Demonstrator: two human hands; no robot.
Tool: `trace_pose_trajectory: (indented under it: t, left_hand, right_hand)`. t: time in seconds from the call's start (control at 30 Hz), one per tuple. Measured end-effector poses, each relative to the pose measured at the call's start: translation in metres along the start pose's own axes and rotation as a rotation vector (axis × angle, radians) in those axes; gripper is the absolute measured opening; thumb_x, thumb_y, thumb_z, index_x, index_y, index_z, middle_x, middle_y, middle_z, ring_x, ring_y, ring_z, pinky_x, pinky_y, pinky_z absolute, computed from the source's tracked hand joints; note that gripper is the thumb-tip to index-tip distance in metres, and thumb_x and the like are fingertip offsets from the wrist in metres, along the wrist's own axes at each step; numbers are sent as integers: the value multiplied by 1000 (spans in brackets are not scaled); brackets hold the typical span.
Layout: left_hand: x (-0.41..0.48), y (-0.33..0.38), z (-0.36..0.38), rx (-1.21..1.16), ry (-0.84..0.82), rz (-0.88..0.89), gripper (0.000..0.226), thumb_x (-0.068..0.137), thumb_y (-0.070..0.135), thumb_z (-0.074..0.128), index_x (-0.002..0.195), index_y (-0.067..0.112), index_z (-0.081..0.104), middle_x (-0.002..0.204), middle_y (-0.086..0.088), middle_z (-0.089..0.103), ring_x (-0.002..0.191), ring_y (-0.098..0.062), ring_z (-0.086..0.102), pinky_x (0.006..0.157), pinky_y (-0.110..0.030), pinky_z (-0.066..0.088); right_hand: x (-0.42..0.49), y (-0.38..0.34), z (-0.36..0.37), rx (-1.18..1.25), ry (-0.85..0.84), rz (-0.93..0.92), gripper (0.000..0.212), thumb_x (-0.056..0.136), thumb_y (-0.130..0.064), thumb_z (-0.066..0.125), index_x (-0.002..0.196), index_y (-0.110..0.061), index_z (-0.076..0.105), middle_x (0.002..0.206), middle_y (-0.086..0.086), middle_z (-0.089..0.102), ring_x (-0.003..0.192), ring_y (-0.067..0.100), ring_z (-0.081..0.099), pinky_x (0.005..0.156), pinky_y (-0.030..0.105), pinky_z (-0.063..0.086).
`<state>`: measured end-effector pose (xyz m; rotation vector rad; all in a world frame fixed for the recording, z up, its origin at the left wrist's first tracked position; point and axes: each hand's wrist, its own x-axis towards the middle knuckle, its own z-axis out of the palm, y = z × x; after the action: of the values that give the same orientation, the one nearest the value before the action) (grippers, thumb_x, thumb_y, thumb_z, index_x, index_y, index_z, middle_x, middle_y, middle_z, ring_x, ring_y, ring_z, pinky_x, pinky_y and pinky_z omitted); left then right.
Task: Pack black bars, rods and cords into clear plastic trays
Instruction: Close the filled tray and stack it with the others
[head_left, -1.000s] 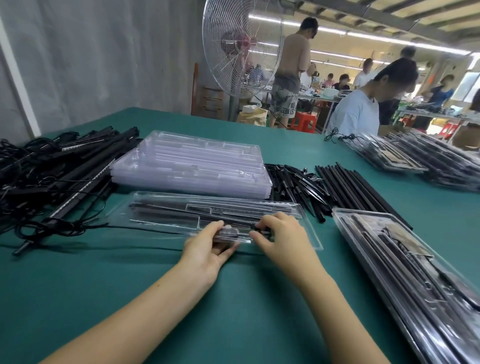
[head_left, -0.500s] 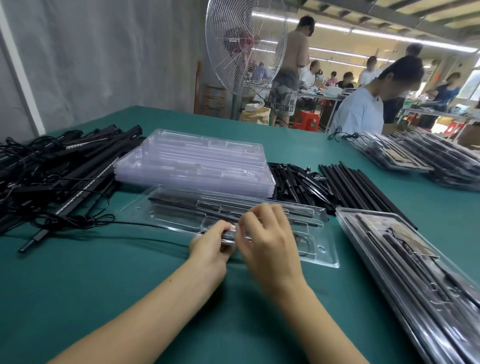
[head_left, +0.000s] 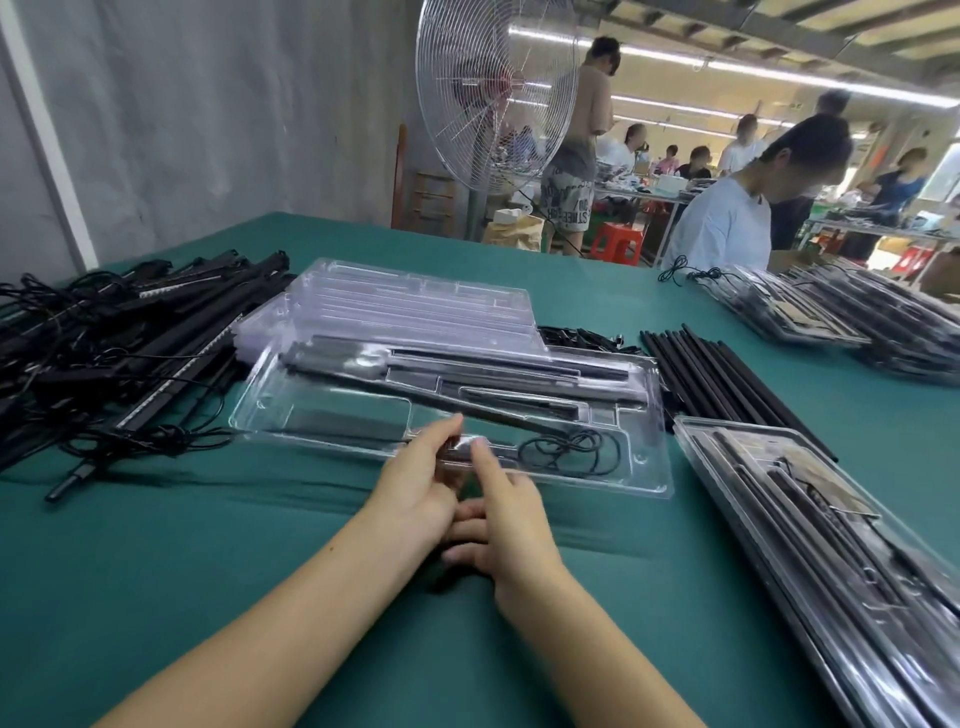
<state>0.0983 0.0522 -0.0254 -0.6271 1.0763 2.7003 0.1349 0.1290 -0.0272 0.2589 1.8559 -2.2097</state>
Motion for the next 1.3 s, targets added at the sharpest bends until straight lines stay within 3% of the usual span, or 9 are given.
trace_pose_trajectory:
  t: [0.13,0.37,0.5,0.7,0.77,0.83,1.03,1.23,1.3]
  left_hand:
    - [-1,0,1,14,-39,39,15,83,9,64,71,8,55,63,-10,61,51,-21,58,62,-26,48]
    - [-4,-13,3,-54,-60,99,20,85,-3,59,69,7,56,55,-6,60,46,-15,61,43,-22,51]
    - [-4,-16,3,-82,-58,135,20,85,-3,60,69,8,58,52,-1,62,47,-10,62,46,-18,51]
    - [-8,-23,4,-66,-55,167,13,85,-2,60,75,5,58,61,-5,64,53,-12,65,49,-21,53]
    - [-10,-24,4,-63,-57,181,4,85,0,62,88,1,61,83,-16,67,76,-24,69,71,-30,59]
    - [-14,-24,4,-87,-50,174,27,84,3,65,109,-5,59,110,-28,62,104,-39,62,95,-44,50]
    - [-14,-25,2,-121,-18,159,10,81,5,67,89,4,61,84,-14,64,72,-23,63,54,-23,55]
    - [-14,-25,2,-104,-63,130,24,83,3,64,107,-1,60,113,-27,60,103,-35,60,93,-39,51]
    - [-13,-26,0,-113,-74,119,14,83,1,63,96,-3,61,97,-23,66,88,-30,67,79,-35,57]
  right_hand:
    - [6,-4,0,458,119,-14,9,87,-20,63,87,-11,60,72,3,62,58,13,57,51,23,42]
    - [6,-11,-2,873,-91,123,11,87,-2,57,76,-2,59,64,14,66,58,24,68,55,29,56]
    - [9,-11,1,890,-36,146,4,86,0,57,83,-2,58,74,14,64,69,22,63,68,30,53]
    - [8,-16,3,907,71,148,6,82,3,62,83,-2,58,66,13,63,45,18,64,41,21,50]
    - [8,-17,2,884,76,148,7,81,4,62,81,-1,58,65,13,63,44,19,64,41,21,50]
    - [8,-18,-1,855,57,151,7,80,5,62,82,-1,59,67,15,64,53,23,65,42,23,52]
    - [10,-16,-8,777,80,146,8,79,6,64,78,-1,59,66,12,64,66,23,62,47,23,54]
    - [13,-11,-8,820,85,133,11,79,6,62,85,-2,58,78,14,62,71,24,61,62,29,56]
    - [13,-9,-4,854,90,114,12,80,7,61,85,-3,56,80,16,60,72,26,60,67,33,54]
